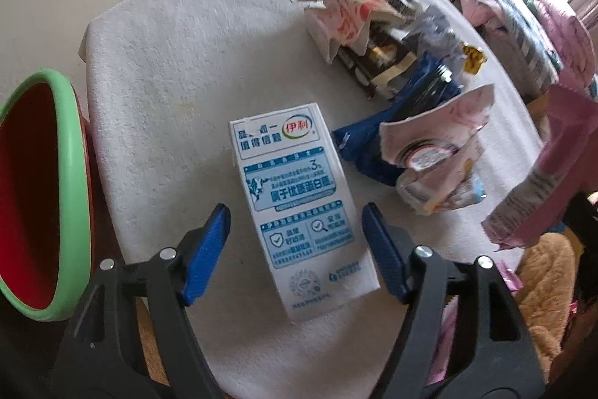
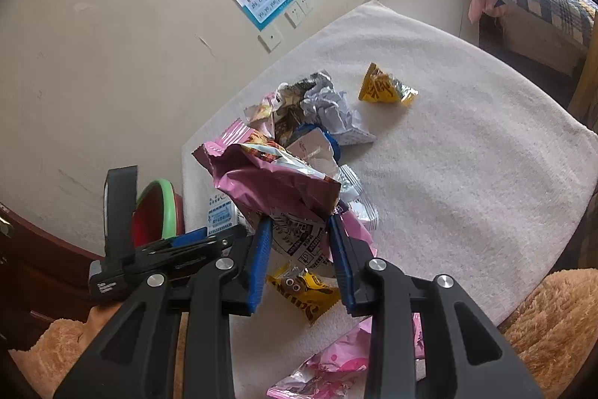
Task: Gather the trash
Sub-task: 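Grasp and lift the white milk carton with the left gripper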
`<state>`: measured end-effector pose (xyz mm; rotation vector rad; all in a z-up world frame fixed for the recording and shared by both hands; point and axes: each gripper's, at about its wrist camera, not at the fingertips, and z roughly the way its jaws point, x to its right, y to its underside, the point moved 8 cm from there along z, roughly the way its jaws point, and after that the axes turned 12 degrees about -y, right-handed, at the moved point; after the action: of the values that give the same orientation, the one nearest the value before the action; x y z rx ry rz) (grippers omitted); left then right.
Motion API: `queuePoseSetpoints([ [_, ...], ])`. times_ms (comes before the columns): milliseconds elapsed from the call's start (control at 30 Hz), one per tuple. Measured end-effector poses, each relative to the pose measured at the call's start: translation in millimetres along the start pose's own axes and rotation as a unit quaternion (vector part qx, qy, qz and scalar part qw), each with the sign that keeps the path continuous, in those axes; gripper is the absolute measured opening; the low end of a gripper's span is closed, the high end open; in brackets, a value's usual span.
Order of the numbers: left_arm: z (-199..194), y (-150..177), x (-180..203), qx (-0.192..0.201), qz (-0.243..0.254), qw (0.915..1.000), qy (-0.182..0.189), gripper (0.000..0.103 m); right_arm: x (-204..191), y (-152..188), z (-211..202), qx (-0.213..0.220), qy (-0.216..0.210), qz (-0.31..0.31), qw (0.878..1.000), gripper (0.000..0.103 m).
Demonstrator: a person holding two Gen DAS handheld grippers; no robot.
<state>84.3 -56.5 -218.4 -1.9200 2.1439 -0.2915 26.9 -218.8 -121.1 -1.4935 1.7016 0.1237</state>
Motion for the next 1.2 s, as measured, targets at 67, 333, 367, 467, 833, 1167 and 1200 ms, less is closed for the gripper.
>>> queuePoseSetpoints([
  [67, 3, 3, 2, -0.001, 0.01, 0.9999, 0.01, 0.061, -1, 1, 1, -0.002, 0.001, -0.003, 1.0, 0.031],
  [333, -24, 4, -11, 0.038, 0.004, 0.9991, 0.018, 0.058, -2, -4, -3, 0.008, 0.002, -0.006, 1.0, 0.031],
  [367, -31, 2, -16, 0.046, -0.001, 0.9987, 0.021, 0.058, -3, -4, -4, 0.01, 0.001, -0.006, 1.0, 0.031],
  [467, -47, -6, -30, 0.063, -0.021, 0.9974, 0.026, 0.058, -6, -7, -6, 0.015, -0.002, -0.007, 1.0, 0.031],
  [833, -102, -27, -66, 0.14, -0.054, 0.9886, 0.015, 0.057, -31, -24, -9, 0.03, -0.016, -0.026, 0.999, 0.031],
  [1167, -117, -28, -79, 0.16, -0.061, 0.9851, 0.019, 0.033, -73, -36, 1, 0.032, -0.033, -0.069, 0.997, 0.031],
  [1200, -116, -27, -81, 0.157, -0.061, 0.9855, 0.019, 0.033, -75, -35, 2, 0.031, -0.033, -0.071, 0.996, 0.031],
])
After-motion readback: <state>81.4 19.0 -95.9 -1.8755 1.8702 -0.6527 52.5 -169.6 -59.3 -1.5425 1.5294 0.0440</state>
